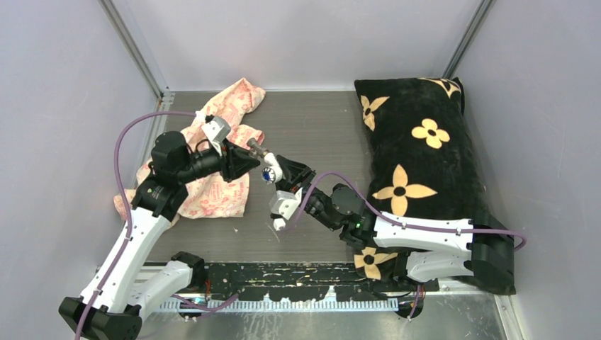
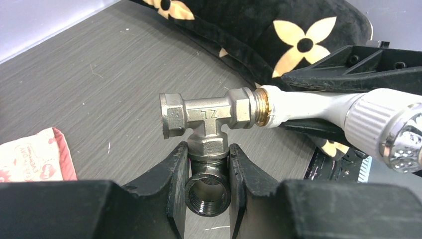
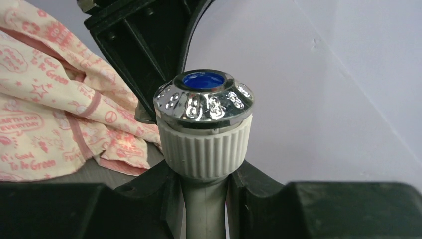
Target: Install the water faucets
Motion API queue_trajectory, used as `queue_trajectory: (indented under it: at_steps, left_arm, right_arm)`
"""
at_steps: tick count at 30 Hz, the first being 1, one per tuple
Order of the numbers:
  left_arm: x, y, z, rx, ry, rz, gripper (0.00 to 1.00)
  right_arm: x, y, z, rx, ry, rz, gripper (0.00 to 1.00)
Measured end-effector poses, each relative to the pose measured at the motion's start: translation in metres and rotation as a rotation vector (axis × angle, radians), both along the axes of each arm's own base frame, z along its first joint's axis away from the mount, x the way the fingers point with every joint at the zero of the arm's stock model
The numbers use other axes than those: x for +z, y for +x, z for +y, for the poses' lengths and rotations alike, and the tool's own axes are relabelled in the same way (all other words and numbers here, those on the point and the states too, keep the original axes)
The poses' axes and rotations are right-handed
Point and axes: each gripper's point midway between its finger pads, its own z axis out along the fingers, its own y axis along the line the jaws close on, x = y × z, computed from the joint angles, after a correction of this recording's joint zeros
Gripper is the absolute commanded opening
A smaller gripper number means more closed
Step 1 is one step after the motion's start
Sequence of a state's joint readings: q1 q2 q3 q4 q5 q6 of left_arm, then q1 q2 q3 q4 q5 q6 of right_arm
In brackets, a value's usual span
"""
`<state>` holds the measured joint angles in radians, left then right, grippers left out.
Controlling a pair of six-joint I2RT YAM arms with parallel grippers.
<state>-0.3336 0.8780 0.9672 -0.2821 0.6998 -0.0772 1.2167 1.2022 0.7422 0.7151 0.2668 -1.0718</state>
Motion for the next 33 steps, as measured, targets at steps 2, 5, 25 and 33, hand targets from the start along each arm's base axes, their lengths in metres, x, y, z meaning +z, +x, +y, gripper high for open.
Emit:
queue_trajectory:
  at_steps: [2, 5, 25, 33]
  left_arm:
    - [0.0, 0.0, 0.0, 0.001, -0.004, 0.005, 0.0]
    - [-0.002, 0.0, -0.001, 0.002, -0.012, 0.013, 0.0]
    - [-0.009, 0.024, 0.0, 0.103, -0.122, -0.128, 0.0]
    - [-0.014, 0.037, 0.003, 0.176, -0.122, -0.195, 0.0]
  right_arm:
    - [0.0, 0.0, 0.0, 0.01, 0.055, 0.059, 0.01]
    - [-0.002, 0.0, 0.0, 0.024, 0.129, 0.144, 0.01]
    - [-0.007, 0.026, -0.002, 0.121, 0.721, 0.722, 0.01]
    - [-0.012, 0.043, -0.002, 0.208, 0.903, 1.046, 0.01]
